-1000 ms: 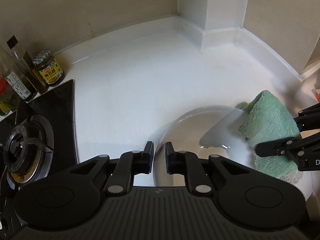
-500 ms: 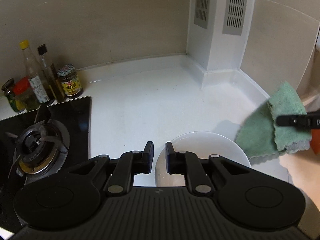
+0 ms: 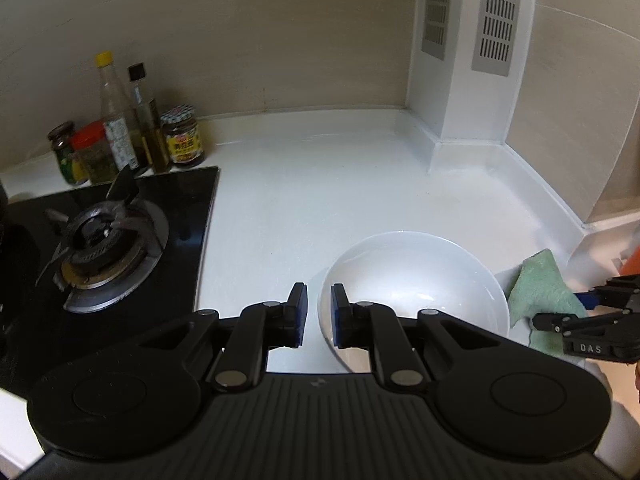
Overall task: Clean bowl
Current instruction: 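Set the white bowl down on the counter and open the left gripper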
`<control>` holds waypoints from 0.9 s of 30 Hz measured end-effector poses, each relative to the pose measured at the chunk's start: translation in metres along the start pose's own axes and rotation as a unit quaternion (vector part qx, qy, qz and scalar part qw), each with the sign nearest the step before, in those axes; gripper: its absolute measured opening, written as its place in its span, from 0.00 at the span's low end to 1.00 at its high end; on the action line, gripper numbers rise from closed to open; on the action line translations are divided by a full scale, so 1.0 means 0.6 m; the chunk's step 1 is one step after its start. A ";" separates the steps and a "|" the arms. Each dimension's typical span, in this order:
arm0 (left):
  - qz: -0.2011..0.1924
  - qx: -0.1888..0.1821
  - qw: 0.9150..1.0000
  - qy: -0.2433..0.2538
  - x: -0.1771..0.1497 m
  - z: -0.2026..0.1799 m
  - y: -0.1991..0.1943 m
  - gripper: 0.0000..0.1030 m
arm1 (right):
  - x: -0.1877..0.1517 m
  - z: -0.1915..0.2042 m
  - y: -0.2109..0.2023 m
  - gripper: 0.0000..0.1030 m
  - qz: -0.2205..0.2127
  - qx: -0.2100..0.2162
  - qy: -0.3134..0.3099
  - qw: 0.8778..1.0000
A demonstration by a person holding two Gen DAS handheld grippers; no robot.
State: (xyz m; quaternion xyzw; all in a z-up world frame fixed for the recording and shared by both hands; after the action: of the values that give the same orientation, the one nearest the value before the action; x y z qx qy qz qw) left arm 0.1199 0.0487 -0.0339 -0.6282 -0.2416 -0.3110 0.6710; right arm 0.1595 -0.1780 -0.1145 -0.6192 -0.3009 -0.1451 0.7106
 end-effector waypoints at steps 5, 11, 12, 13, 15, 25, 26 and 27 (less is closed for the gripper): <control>0.005 0.021 1.000 0.011 -0.030 -0.012 -0.026 0.13 | -0.009 -0.010 -0.078 0.33 -0.042 0.026 0.002 0.999; -0.042 -0.009 0.998 -0.033 -0.039 -0.027 -0.077 0.13 | -0.021 -0.019 -0.154 0.33 -0.086 0.040 0.039 0.995; -0.053 -0.013 0.998 -0.041 -0.039 -0.027 -0.087 0.13 | -0.023 -0.021 -0.158 0.33 -0.088 0.038 0.042 0.995; -0.061 -0.011 0.998 -0.033 -0.039 -0.030 -0.097 0.13 | -0.030 -0.026 -0.164 0.33 -0.089 0.032 0.055 0.994; -0.075 0.005 0.997 -0.001 -0.042 -0.039 -0.117 0.24 | -0.040 -0.033 -0.171 0.33 -0.089 0.026 0.073 0.993; -0.097 0.010 0.995 -0.019 -0.071 -0.072 -0.200 0.38 | -0.079 -0.030 -0.224 0.33 -0.113 0.039 0.139 0.983; -0.098 0.005 0.995 -0.021 -0.073 -0.076 -0.203 0.38 | -0.084 -0.029 -0.230 0.33 -0.117 0.041 0.137 0.983; -0.095 -0.004 0.995 -0.024 -0.075 -0.082 -0.204 0.38 | -0.089 -0.028 -0.235 0.33 -0.120 0.042 0.134 0.983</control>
State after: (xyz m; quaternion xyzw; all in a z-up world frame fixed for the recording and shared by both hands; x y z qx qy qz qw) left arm -0.0026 0.0029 0.0143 -0.6125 -0.3152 -0.3588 0.6299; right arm 0.0409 -0.2303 -0.0361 -0.5228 -0.2806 -0.2982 0.7477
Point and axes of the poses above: each gripper's, at about its wrist camera, not at the fingertips, and y roughly the way its jaws point, z to its left, x to its top, the point moved 8 cm from there along y, roughly the way its jaws point, and after that the axes turned 8 degrees about y, right-handed, at the moved point
